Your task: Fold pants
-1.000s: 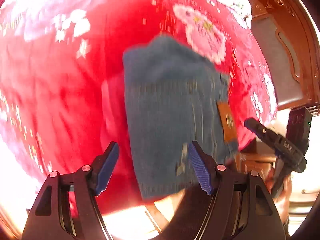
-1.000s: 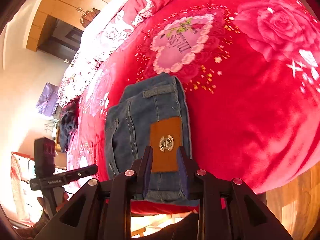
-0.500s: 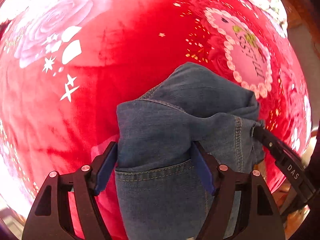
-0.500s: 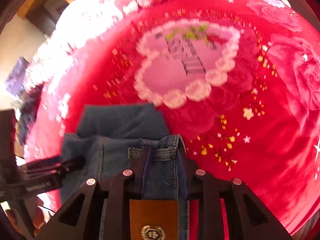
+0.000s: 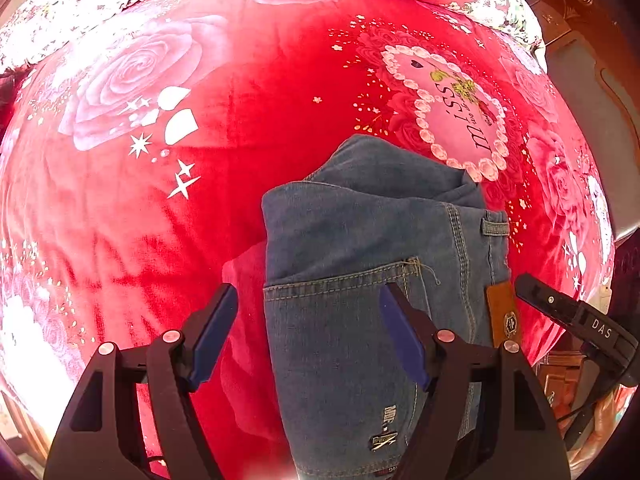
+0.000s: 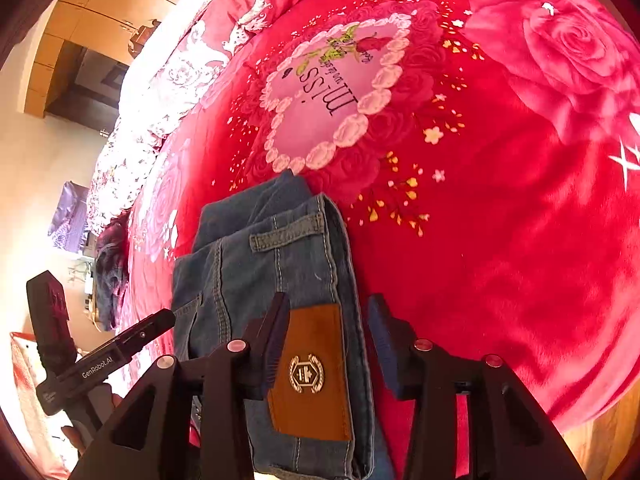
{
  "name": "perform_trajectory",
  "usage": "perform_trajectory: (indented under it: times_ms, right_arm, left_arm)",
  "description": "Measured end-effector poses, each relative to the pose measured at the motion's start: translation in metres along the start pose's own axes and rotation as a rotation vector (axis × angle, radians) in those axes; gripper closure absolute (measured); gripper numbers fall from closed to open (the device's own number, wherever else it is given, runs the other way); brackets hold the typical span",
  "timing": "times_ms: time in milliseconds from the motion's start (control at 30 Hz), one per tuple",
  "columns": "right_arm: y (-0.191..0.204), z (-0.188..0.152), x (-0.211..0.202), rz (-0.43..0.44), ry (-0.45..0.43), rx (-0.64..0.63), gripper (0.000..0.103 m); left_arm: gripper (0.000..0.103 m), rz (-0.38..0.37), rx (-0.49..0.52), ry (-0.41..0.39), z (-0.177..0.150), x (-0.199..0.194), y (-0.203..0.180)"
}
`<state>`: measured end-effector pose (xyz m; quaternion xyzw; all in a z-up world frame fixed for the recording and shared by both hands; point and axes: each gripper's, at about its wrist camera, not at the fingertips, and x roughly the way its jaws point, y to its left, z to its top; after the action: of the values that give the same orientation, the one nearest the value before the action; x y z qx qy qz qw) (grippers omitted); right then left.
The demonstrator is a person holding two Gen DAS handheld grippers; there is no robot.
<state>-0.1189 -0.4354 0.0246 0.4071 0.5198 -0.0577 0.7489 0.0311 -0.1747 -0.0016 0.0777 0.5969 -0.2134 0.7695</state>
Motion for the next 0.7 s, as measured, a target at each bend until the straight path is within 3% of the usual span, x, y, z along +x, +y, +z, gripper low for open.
perform_trajectory:
  times_ms: [200,400,533,600,700]
  right_arm:
    - [0.004,-0.007,0.006,-0.017,0.025,-0.01,0.058]
    - [0.001,-0.017,0.015,0.004,0.071,-0.024,0.048]
    - [0.021,-0.025,0.011,-0.078,0.026,-0.195,0.071]
    - [0.021,-0.026,0.011,-0.122,0.032,-0.225,0.075]
    - [0.013,-0.024,-0.004,-0.075,0.038,-0.154,0.07]
  left_arm:
    - [0.029,-0.002,-0.015,0.003,-0.011,-0.005,0.01]
    - [0.029,-0.212,-0.123,0.15,-0.034,0.018,0.036]
    - [0.026,-0.104,-0.017,0.082,-0.044,0.025,0.02]
    - [0.026,-0.098,-0.031,0.091,-0.044,0.025,0.019]
    - [0.027,-0.141,-0.021,0.113,-0.048,0.013,0.02]
